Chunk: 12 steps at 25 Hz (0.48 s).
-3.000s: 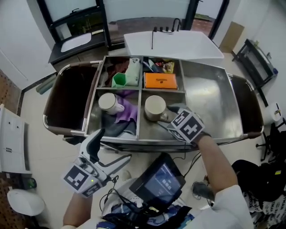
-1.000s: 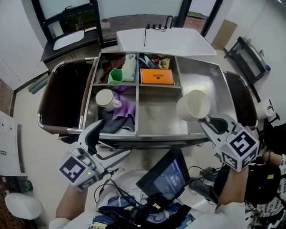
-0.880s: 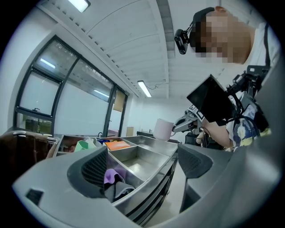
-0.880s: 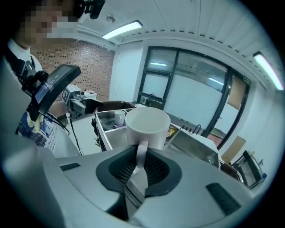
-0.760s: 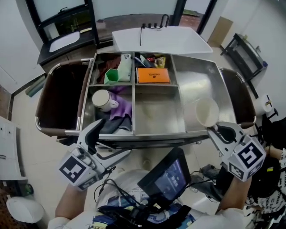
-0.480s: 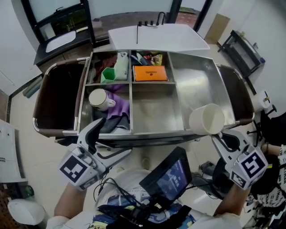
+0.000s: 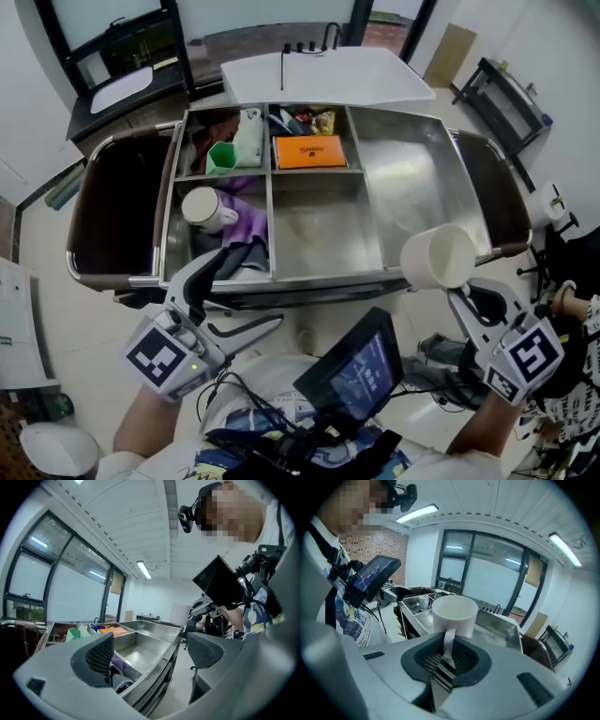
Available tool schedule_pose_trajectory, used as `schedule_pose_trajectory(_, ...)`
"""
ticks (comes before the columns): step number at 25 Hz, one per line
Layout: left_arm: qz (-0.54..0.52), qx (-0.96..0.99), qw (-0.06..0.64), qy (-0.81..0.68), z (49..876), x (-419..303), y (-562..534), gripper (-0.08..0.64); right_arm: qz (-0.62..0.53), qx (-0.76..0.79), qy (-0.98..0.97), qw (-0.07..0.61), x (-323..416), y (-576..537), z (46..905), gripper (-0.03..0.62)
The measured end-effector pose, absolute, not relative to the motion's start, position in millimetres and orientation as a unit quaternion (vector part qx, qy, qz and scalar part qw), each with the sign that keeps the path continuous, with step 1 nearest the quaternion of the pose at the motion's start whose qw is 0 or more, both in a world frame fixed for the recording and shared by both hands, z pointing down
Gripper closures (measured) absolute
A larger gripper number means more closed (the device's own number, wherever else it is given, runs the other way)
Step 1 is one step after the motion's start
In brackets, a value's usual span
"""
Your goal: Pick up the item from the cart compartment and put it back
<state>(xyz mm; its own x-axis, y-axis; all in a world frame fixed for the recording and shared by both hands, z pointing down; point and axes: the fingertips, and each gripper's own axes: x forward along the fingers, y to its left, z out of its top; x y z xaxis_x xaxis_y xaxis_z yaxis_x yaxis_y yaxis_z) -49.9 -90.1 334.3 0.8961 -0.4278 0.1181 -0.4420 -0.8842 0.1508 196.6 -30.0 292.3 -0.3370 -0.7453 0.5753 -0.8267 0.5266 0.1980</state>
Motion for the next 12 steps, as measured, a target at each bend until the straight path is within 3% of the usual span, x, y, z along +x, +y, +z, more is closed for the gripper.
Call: schedule_pose_trajectory(12, 0.015, 0.971, 0.091, -0.219, 326.9, -45.2, -91.9, 0.092, 0.066, 0.484, -0.817, 0.307, 204.4, -34.0, 292.1, 0.546)
